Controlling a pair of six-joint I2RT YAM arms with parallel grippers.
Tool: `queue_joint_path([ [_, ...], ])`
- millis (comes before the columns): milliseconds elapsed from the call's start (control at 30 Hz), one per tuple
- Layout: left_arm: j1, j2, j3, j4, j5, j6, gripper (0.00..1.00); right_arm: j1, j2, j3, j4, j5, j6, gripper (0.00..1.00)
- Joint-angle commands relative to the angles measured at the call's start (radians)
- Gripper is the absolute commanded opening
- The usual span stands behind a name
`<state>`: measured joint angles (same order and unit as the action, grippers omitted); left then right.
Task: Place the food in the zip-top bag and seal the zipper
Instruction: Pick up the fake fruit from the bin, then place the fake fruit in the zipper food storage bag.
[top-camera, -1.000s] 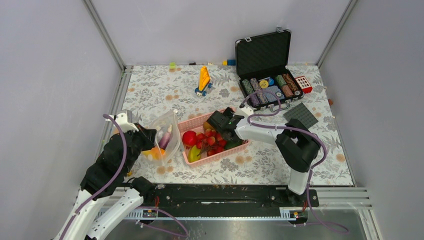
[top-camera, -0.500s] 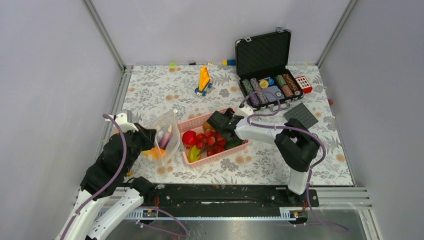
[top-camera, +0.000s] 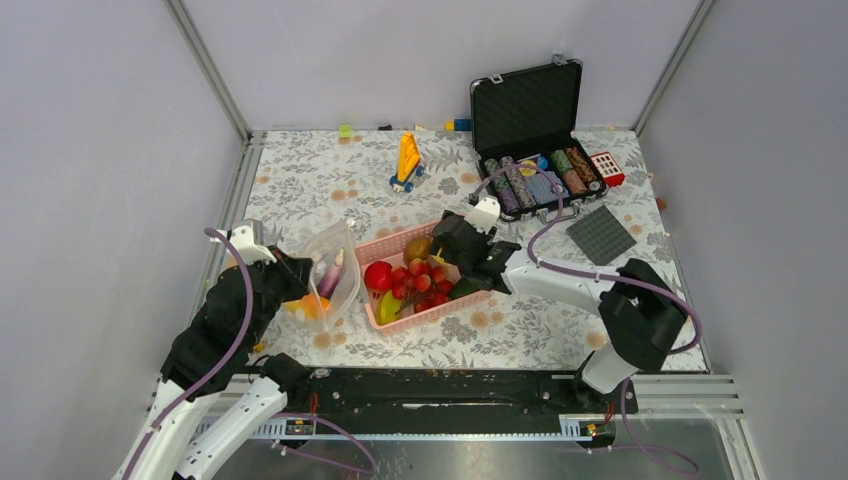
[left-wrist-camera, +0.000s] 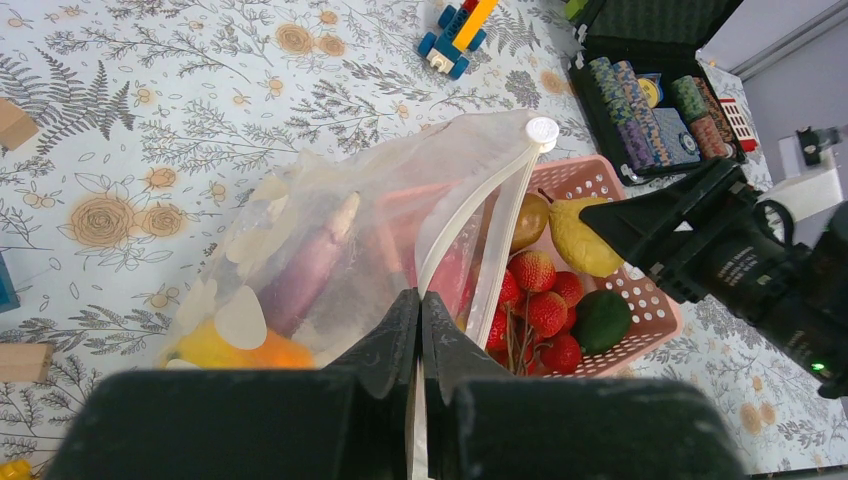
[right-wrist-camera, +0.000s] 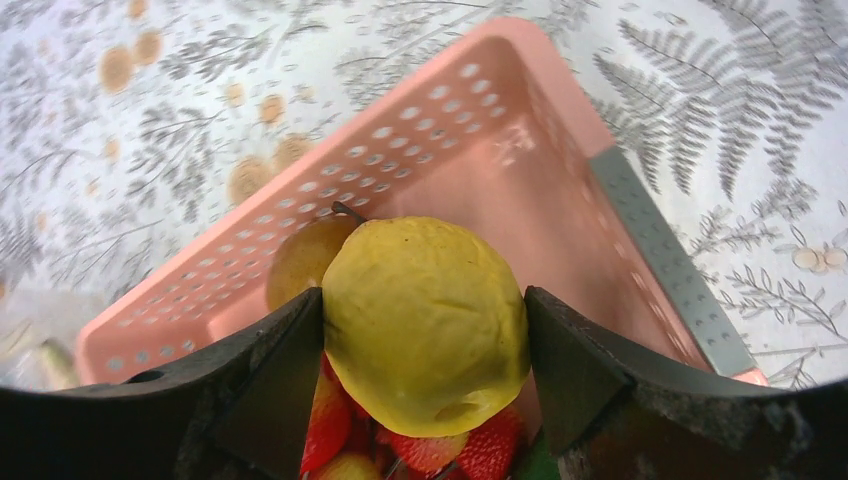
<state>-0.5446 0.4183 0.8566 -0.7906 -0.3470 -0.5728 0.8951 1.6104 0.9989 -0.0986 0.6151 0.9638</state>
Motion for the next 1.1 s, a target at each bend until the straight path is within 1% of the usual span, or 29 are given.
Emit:
queue_joint_path([
  [0,0.009,-0.004,-0.008,0.067,0.022,0.013,0.0,-0.007,-0.085,0.015,0.088,-0.113,-0.226,0.4],
  [100,0.013,0.002,-0.007,0.067,0.029,0.014,0.0,-0.007,-0.136,0.004,0.088,-0.132,-0.27,0.4],
  [200,0.015,0.003,-0.008,0.067,0.034,0.016,0.0,-0.004,-0.194,-0.037,0.169,-0.17,-0.331,0.39],
  [267,0.015,0.0,-0.007,0.068,0.036,0.014,0.0,-0.004,-0.233,-0.078,0.276,-0.244,-0.379,0.38],
  [333,0.018,-0.001,-0.006,0.067,0.037,0.014,0.0,-0.003,-0.261,-0.103,0.338,-0.313,-0.402,0.38],
  [467,0.019,-0.005,-0.008,0.068,0.038,0.014,0.0,-0.004,-0.299,-0.124,0.458,-0.524,-0.477,0.38],
  [567,0.022,-0.004,-0.008,0.071,0.046,0.014,0.0,0.0,-0.317,-0.146,0.568,-0.722,-0.493,0.38],
  [633,0.024,-0.003,-0.008,0.071,0.054,0.015,0.0,0.017,-0.327,-0.141,0.598,-0.774,-0.508,0.38],
  [700,0.026,-0.002,-0.008,0.071,0.053,0.014,0.0,0.055,-0.325,-0.112,0.579,-0.785,-0.565,0.38],
  [833,0.031,-0.003,-0.01,0.073,0.056,0.015,0.0,0.155,-0.282,-0.026,0.504,-0.703,-0.671,0.38],
  [967,0.035,-0.007,-0.01,0.075,0.064,0.014,0.0,0.206,-0.22,0.052,0.477,-0.649,-0.688,0.38],
  [1067,0.04,-0.008,-0.013,0.08,0.072,0.015,0.0,0.244,-0.169,0.108,0.473,-0.607,-0.666,0.36],
])
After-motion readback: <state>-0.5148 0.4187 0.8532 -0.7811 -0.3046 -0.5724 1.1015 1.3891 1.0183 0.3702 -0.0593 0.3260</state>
